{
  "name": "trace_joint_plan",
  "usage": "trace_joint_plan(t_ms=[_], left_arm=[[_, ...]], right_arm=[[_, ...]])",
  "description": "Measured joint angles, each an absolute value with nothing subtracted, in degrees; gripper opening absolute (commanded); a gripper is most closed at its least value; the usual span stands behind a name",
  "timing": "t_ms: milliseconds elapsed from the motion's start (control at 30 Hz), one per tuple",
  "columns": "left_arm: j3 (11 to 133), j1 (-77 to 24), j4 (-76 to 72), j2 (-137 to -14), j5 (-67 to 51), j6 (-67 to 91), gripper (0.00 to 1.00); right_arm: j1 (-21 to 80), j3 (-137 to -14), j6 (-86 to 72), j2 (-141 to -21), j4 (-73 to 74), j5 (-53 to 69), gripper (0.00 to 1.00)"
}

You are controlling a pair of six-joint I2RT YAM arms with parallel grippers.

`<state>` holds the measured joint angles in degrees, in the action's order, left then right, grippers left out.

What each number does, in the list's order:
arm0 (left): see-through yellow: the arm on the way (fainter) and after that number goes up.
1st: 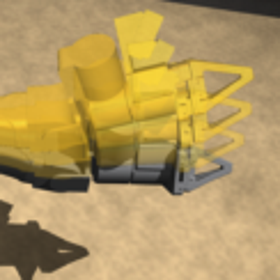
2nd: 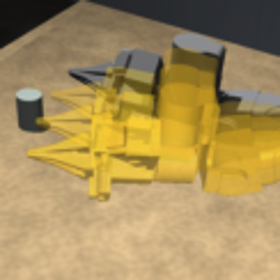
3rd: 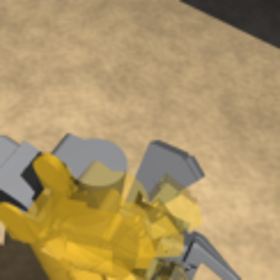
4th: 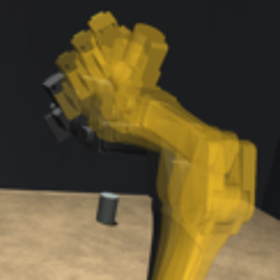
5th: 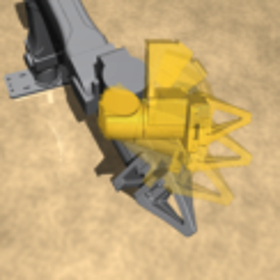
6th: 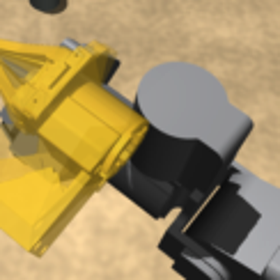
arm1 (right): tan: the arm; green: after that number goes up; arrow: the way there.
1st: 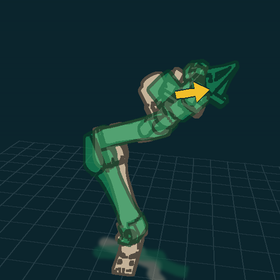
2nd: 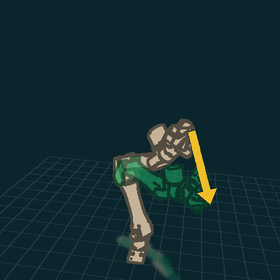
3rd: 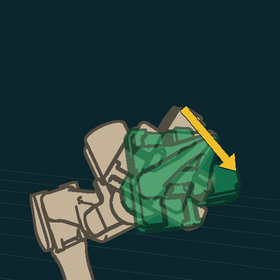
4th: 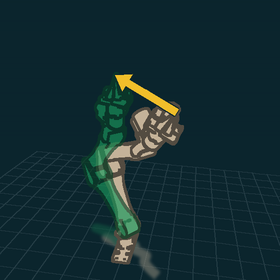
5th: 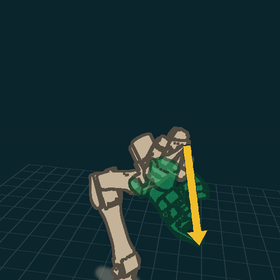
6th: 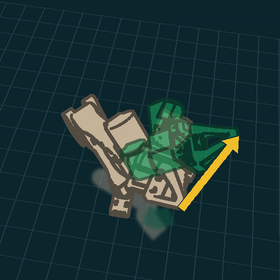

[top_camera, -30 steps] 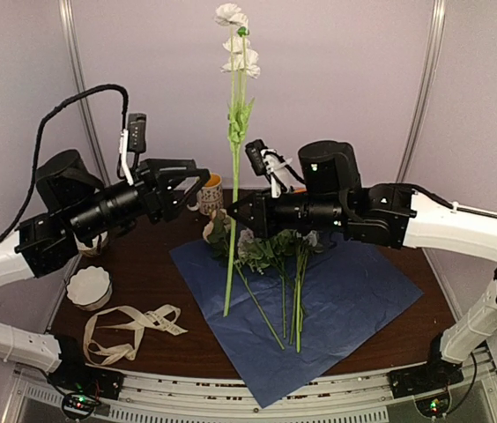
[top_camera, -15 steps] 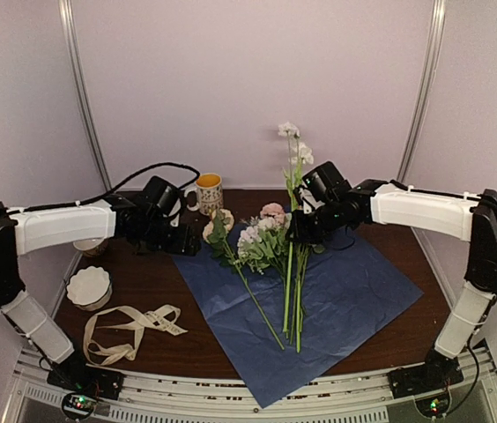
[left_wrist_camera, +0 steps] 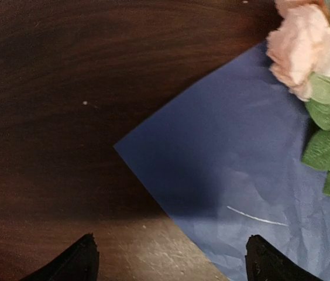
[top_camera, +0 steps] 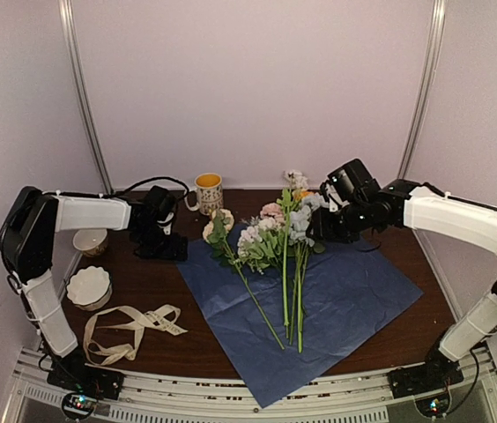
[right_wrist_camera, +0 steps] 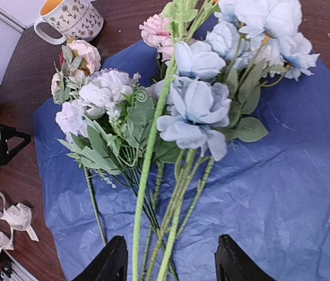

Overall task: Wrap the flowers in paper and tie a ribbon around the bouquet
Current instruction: Place the fake flower on the flattened wrapping paper, then adjust the flattened wrapping paper at the center of the board.

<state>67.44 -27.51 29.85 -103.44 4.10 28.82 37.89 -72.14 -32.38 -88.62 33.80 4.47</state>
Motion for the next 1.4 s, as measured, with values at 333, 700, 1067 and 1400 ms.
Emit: trace_joint_plan(t_ms=[333, 700, 1067, 1400], left_arm=[[71.9, -25.0, 29.2, -111.3, 0.5, 27.5, 0.84], [71.8, -28.1, 20.6, -112.7, -11.3, 29.1, 0.59], [68.5, -29.0, 16.8, -112.8, -16.7, 31.5, 0.0], [58.4, -29.2, 9.6, -107.2, -18.3, 35.3, 0.0]], right_arm=[[30.9, -58.1, -31.8, -83.4, 36.9, -2.5, 0.71], [26.6, -57.0, -31.2, -98.3, 30.7, 9.6, 0.68], [20.9, -51.2, -32.6, -90.3, 24.6, 12.2, 0.78], [10.1, -30.0, -45.8, -65.7, 24.4, 8.0, 0.77]])
